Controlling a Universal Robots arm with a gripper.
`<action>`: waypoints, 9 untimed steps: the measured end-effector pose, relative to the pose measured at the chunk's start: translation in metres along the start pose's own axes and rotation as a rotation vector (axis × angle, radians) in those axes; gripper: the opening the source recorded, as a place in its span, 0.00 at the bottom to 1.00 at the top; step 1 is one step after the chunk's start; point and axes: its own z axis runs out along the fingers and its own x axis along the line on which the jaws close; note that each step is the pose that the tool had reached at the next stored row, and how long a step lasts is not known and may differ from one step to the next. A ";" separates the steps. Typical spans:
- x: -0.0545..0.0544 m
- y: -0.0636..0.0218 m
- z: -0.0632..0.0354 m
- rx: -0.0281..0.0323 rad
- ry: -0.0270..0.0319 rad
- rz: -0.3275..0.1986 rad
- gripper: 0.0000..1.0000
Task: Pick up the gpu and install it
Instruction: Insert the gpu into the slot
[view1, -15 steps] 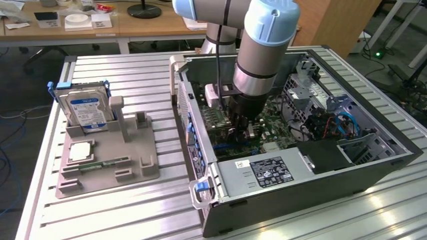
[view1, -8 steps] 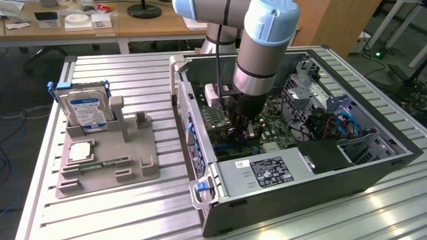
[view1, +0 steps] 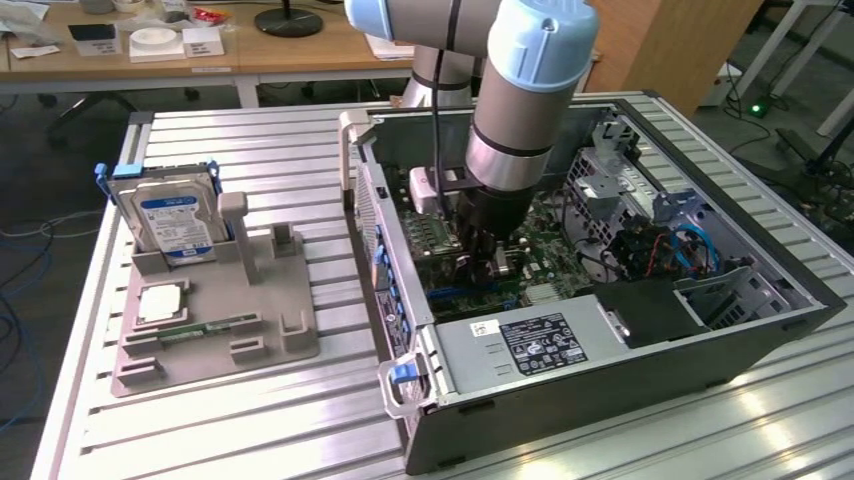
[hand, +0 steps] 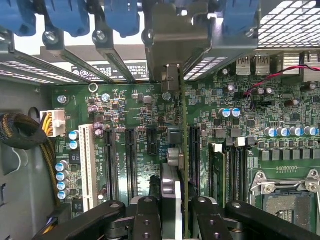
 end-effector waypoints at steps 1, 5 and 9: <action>0.000 0.0000 0.0000 -0.0001 0.0000 0.000 0.28; -0.001 0.0000 0.0000 -0.0001 0.0000 0.000 0.28; -0.001 0.0000 0.0001 -0.0001 0.0002 0.000 0.28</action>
